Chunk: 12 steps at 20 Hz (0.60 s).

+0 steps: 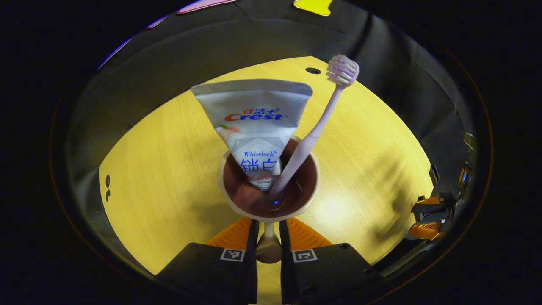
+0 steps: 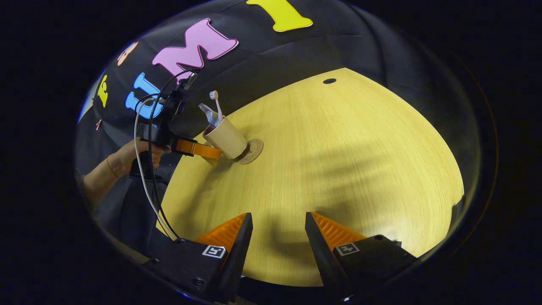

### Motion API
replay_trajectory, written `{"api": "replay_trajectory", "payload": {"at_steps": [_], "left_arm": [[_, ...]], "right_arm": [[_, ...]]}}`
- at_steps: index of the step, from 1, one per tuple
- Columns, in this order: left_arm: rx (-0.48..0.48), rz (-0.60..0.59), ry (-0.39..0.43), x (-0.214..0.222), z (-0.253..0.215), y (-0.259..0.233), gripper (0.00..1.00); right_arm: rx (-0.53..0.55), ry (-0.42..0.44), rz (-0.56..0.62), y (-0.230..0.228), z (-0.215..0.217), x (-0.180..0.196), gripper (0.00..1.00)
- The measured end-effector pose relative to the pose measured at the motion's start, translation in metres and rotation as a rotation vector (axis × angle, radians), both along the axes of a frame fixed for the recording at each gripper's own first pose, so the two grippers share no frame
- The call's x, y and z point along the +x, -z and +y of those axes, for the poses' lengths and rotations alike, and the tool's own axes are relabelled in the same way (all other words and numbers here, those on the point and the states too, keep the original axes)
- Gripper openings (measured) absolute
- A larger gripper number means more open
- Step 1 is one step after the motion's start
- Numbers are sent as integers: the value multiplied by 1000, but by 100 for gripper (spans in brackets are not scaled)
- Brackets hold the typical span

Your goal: Put the toothbrush and toothpaste on the desktop into the cup, then pick up the cup and place it on the coaster on the desktop.

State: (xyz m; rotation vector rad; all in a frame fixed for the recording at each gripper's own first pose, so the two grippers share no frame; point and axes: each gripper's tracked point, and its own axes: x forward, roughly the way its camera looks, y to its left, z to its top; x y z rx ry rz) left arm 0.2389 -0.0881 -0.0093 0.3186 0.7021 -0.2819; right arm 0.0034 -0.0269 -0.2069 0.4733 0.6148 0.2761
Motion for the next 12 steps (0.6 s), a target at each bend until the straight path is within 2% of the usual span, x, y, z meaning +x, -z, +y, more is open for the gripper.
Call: {"api": "replay_trajectory", "payload": {"at_steps": [12], "left_arm": [[26,8,32,18,-21,5,26]], "right_arm": [[7,32,11,2,-9,6,77]]}}
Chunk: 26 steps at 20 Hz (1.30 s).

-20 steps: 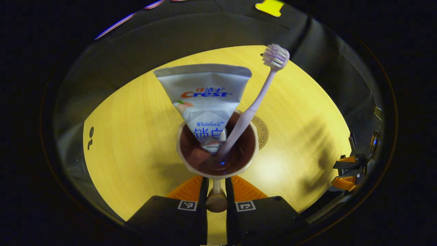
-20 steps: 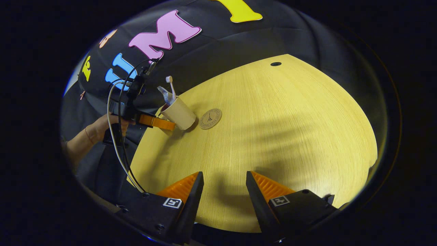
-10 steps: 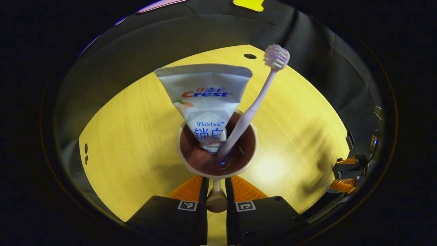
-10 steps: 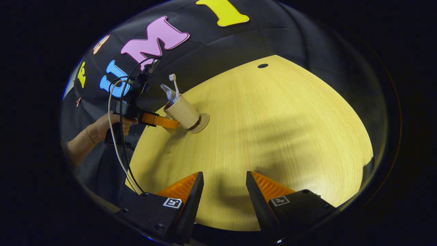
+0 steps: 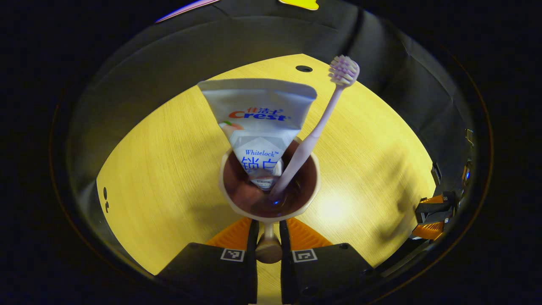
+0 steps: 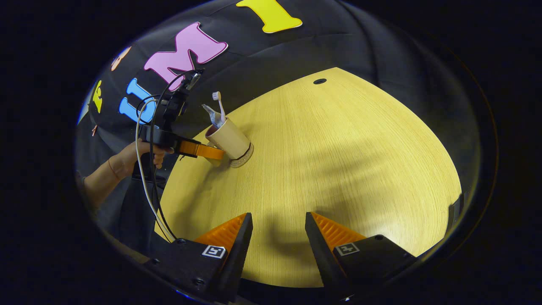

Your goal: Put the toothbrush and toothpaste on the desktop into the cup, then pick up the cup and place it on the coaster on the desktop.

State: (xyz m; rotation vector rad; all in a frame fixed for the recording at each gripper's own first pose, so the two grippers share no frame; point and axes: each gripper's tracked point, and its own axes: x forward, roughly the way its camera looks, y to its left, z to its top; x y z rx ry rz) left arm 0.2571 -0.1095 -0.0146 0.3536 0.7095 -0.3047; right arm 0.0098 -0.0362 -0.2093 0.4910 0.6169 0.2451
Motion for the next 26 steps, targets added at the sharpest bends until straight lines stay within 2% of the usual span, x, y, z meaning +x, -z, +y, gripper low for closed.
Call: {"api": "replay_trajectory", "payload": {"at_steps": [4,5,6,8,10,11,13,17,21,26], "left_arm": [[2,0,3,0,-2,7,26],[4,3,1,0,-1,9,31],[0,5,-4,0,-1,10,27],[-1,9,-3,-3,-3,11,34],[5,-5,4,-5,-2,8,34],[7,-11,7,-6,0,7,53],[13,-19,2,-9,2,6,72],[-18,-66,-7,-17,5,0,75],[-55,-178,-20,-32,11,-24,80],[-103,-303,-26,-72,22,-49,83]], "right_arm": [[4,3,-4,-1,3,-1,77],[4,4,-3,-1,4,-1,77],[4,6,-4,-1,5,0,77],[5,7,-5,-2,7,-2,78],[5,8,-9,-3,9,-5,78],[4,8,-11,-4,10,-4,77],[4,8,-15,-7,12,-6,77],[-1,13,-30,-12,15,-9,77],[-9,16,-44,-20,19,-7,77],[-23,9,-74,-37,29,-4,77]]}}
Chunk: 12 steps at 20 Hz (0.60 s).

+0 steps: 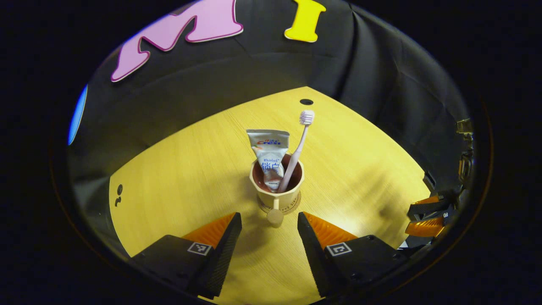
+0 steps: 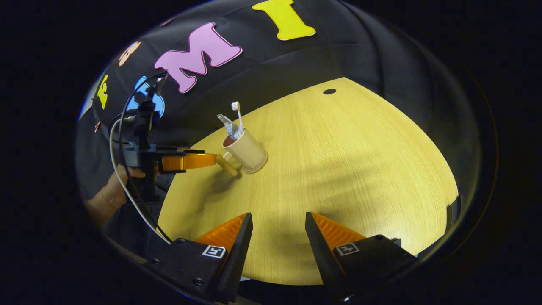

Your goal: Put the toothbrush and toothpaste on the desktop into the cup, then pick up the cup and place it on the coaster on the desktop.

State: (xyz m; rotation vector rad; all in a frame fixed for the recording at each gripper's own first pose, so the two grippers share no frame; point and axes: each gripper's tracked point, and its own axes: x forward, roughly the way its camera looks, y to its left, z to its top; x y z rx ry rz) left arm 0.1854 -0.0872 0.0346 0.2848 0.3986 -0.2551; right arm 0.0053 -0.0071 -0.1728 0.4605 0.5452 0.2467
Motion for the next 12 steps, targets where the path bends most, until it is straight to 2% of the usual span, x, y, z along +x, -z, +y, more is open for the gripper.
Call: {"api": "replay_trajectory", "payload": {"at_steps": [6,12], "left_arm": [[-129,-81,2,-61,25,-18,83],[-218,-158,-76,-118,69,-24,83]], "right_arm": [[-25,-46,-54,-32,31,7,80],[-67,-82,-108,-59,62,8,90]]}}
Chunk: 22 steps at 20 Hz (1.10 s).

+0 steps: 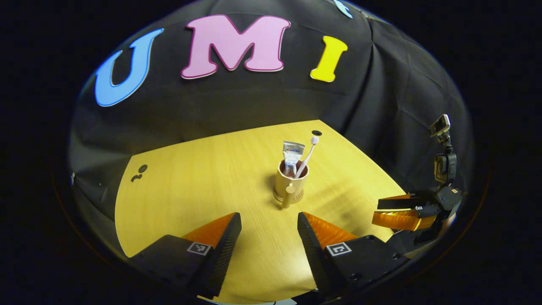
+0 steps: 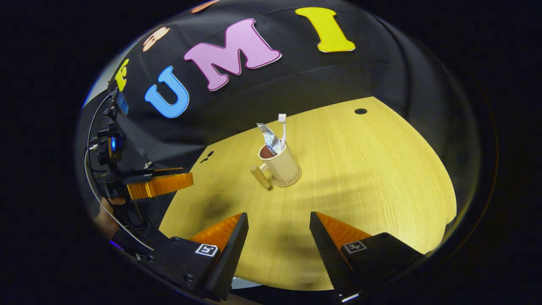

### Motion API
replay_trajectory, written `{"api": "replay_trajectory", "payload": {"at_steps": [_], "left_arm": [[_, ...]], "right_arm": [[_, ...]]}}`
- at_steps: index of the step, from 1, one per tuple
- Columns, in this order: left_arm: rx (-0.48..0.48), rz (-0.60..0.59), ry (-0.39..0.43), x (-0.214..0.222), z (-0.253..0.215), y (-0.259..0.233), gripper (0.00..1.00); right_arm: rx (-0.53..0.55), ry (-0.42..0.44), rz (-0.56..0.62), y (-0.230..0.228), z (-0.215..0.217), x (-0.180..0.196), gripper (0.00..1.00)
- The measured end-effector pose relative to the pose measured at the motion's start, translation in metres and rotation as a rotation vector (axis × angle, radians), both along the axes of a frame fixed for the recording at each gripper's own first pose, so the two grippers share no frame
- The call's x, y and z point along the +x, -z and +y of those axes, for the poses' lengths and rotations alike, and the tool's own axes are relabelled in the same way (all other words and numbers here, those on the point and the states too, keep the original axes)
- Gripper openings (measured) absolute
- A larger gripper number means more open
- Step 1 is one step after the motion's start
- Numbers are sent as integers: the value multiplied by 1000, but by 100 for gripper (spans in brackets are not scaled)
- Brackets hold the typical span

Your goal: Put the toothbrush and toothpaste on the desktop into the cup, then pick up the cup and place it on the coaster on the desktop.

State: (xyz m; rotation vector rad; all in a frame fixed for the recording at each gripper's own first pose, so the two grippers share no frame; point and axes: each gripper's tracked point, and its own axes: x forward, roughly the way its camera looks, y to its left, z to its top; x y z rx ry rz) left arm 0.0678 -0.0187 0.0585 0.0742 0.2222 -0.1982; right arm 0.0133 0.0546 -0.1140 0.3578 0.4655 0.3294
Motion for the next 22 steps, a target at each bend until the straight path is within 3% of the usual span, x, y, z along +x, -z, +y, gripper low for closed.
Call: {"api": "replay_trajectory", "payload": {"at_steps": [4,5,6,14,22], "left_arm": [[-97,-14,-26,-32,13,6,86],[-114,-21,-36,-40,17,9,86],[-125,-25,-48,-46,23,12,86],[-189,-1,-108,-65,43,43,86],[-207,48,-91,-65,40,61,87]], "right_arm": [[-27,-24,-26,-12,17,2,94],[-34,-29,-31,-15,21,2,78],[-36,-35,-35,-17,26,2,94],[-41,-55,-42,-21,47,-4,96],[-44,-56,-38,-21,54,-10,96]]}}
